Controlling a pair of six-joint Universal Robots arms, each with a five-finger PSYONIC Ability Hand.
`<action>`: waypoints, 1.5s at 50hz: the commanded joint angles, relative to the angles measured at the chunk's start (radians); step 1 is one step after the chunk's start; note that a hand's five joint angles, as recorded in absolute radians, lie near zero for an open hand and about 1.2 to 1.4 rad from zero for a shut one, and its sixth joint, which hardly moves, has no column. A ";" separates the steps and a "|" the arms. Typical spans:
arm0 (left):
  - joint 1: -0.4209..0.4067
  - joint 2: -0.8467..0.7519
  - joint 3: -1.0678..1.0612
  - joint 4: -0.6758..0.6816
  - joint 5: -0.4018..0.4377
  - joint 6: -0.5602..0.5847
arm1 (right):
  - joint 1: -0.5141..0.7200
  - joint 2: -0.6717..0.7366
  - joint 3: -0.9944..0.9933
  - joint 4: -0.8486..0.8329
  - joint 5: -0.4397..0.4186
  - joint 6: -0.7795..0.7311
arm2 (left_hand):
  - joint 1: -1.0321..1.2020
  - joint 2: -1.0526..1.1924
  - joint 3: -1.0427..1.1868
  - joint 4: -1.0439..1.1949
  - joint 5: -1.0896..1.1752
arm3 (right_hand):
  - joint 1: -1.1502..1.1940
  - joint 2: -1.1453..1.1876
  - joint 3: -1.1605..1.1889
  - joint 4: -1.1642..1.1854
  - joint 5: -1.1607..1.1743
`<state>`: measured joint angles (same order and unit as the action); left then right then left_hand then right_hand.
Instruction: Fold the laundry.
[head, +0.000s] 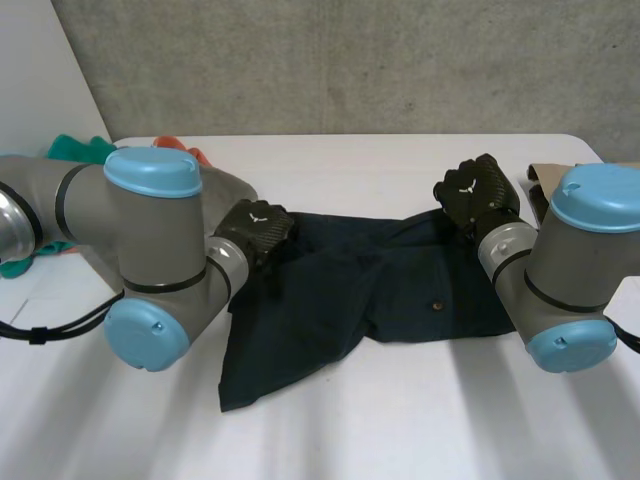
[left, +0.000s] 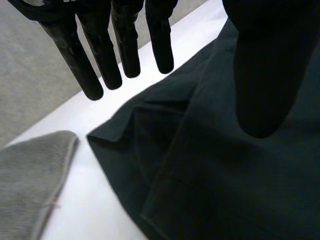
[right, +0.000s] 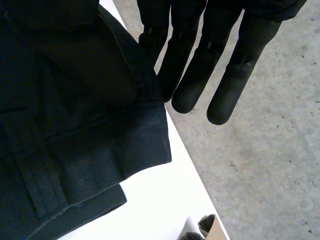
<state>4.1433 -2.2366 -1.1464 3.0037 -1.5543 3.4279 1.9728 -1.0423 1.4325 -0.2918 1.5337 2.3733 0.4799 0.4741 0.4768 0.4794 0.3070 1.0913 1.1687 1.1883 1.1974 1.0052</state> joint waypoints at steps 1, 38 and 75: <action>0.009 -0.046 0.008 -0.005 0.019 -0.013 | 0.001 0.007 0.006 0.003 0.005 0.000 | 0.153 0.159 0.156 0.154 0.152 | 0.305 0.228 0.208 0.199 0.217; 0.020 -0.435 0.428 0.546 -0.006 0.277 | 0.000 0.404 -0.443 -0.111 0.065 0.064 | 0.693 0.699 0.696 0.693 0.691 | 0.026 -0.051 -0.071 -0.080 -0.062; -0.011 0.063 -0.300 0.736 -0.058 0.177 | -0.167 0.054 0.082 0.164 -0.124 0.423 | -0.305 -0.300 -0.302 -0.305 -0.307 | 0.305 0.227 0.208 0.199 0.217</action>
<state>4.1326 -2.1672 -1.4448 3.7398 -1.5931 3.6066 1.8073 -1.0198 1.5220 -0.0612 1.3885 2.8027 0.1871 0.2049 0.2112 0.2034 0.0486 0.8412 0.8850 0.8765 0.8762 0.7029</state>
